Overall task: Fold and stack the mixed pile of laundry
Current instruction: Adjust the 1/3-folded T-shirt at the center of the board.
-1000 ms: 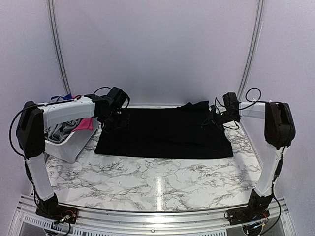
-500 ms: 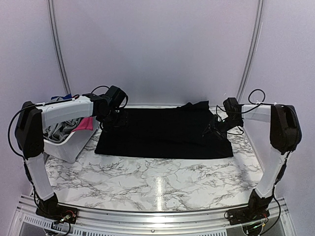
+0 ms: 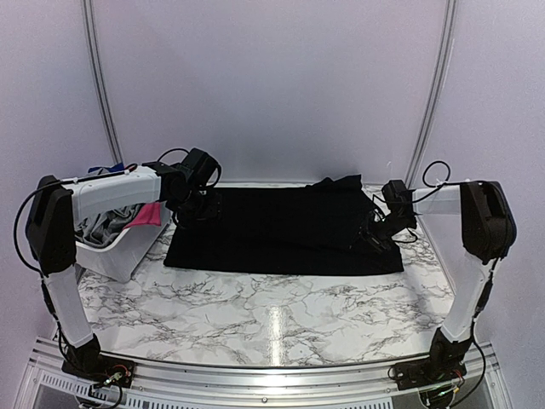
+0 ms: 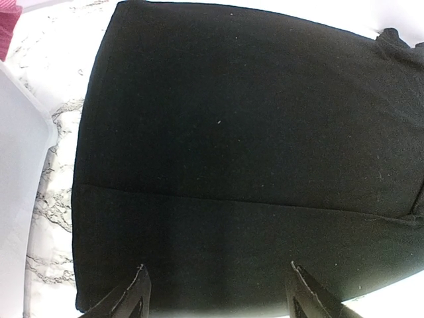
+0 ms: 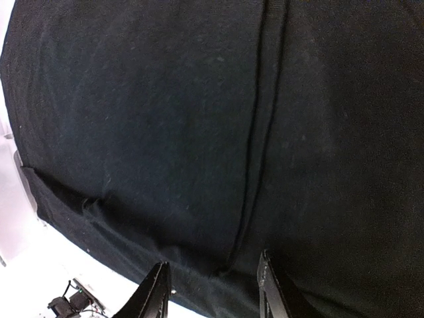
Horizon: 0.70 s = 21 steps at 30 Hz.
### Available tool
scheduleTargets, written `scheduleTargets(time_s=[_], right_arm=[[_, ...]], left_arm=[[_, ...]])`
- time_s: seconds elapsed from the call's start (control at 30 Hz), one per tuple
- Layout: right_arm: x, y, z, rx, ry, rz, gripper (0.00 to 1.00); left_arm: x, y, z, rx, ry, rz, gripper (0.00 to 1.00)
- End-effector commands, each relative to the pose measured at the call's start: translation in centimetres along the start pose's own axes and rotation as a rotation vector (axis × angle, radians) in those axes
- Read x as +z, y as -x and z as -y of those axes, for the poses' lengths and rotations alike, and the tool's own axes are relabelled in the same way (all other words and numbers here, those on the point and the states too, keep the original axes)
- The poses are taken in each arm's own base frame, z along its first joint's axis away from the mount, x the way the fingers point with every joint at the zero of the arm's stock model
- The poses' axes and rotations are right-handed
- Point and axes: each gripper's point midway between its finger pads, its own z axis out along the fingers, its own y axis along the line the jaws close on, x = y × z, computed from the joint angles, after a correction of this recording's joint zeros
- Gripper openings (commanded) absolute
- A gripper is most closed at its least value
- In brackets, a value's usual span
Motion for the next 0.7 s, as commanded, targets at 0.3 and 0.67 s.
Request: scheduleTargets(time_s=[0.3,0.67], right_arm=[[1.6,1.5,-1.4,0.003,0.032,0.011,0.28],[2.2,2.1,-1.6,0.010,0.034,0.012,0.08]], left_arm=[[-0.2,0.8,-0.7,-0.006,-0.007,0.005,0.73],[0.3,0.8,-1.0,-0.014,0.000,-0.001,0.73]])
